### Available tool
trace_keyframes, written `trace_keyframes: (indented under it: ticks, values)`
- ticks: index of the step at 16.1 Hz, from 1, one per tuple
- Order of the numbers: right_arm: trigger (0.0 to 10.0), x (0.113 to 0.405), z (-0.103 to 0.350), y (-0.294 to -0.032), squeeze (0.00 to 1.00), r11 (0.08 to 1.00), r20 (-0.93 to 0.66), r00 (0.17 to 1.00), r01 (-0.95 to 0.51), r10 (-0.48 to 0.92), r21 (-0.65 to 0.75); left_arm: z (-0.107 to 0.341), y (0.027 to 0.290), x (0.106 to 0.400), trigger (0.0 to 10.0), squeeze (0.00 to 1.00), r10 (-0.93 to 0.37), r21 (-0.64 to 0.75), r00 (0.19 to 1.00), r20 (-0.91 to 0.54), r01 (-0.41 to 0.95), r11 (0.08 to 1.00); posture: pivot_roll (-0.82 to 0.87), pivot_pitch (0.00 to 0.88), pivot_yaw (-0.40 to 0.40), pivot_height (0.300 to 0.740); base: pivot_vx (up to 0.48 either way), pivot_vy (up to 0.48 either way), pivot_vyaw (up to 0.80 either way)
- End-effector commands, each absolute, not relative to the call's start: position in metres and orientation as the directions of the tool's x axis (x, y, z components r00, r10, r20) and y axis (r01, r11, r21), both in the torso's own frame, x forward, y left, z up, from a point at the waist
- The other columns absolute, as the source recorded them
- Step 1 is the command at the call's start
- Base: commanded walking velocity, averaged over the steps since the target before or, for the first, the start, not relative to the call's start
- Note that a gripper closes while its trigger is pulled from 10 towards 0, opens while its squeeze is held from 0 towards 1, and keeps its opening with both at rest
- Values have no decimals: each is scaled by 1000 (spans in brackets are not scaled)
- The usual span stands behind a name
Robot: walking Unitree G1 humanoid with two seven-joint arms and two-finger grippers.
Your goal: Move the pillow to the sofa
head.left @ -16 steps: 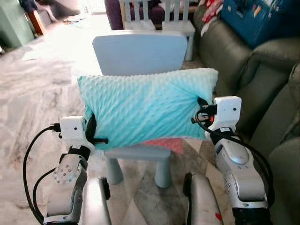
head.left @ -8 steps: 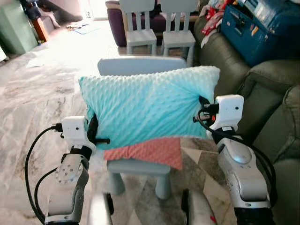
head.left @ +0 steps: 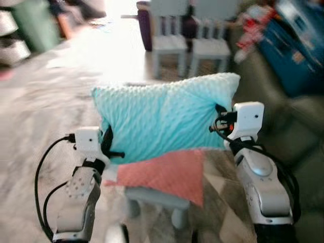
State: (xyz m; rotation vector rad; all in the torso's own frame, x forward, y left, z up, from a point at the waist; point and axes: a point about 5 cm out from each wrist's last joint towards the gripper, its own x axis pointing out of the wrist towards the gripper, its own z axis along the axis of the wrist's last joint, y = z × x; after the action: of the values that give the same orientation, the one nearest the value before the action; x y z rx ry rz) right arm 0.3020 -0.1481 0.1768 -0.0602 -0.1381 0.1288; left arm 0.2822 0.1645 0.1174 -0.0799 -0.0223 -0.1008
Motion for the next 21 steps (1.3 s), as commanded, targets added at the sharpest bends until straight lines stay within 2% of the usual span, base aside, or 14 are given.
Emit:
trace_keyframes:
  ticks: [1,3,12,17,21]
  values:
    - [10000,302,192,-146,0,989,195,971,-129,140,-67,117,164,282,10000,0,-117,-73,993,16,118,990,-172,0,10,720,0,0,0]
    - [10000,303,196,-146,0,989,204,969,-128,140,-70,116,164,282,10000,0,-127,-76,992,8,128,989,-172,0,10,740,0,0,0]
    - [10000,304,202,-146,0,989,217,966,-127,140,-71,109,155,280,10000,0,-194,-103,980,-32,190,976,-173,0,6,740,0,0,0]
    - [10000,304,202,-145,0,989,212,967,-130,142,-67,108,156,280,10000,0,-174,-115,984,-47,168,979,-171,0,4,740,0,0,0]
    - [10000,305,201,-143,0,987,202,967,-143,154,-69,109,163,282,10000,0,-108,-114,992,-64,100,988,-166,0,-4,740,0,0,0]
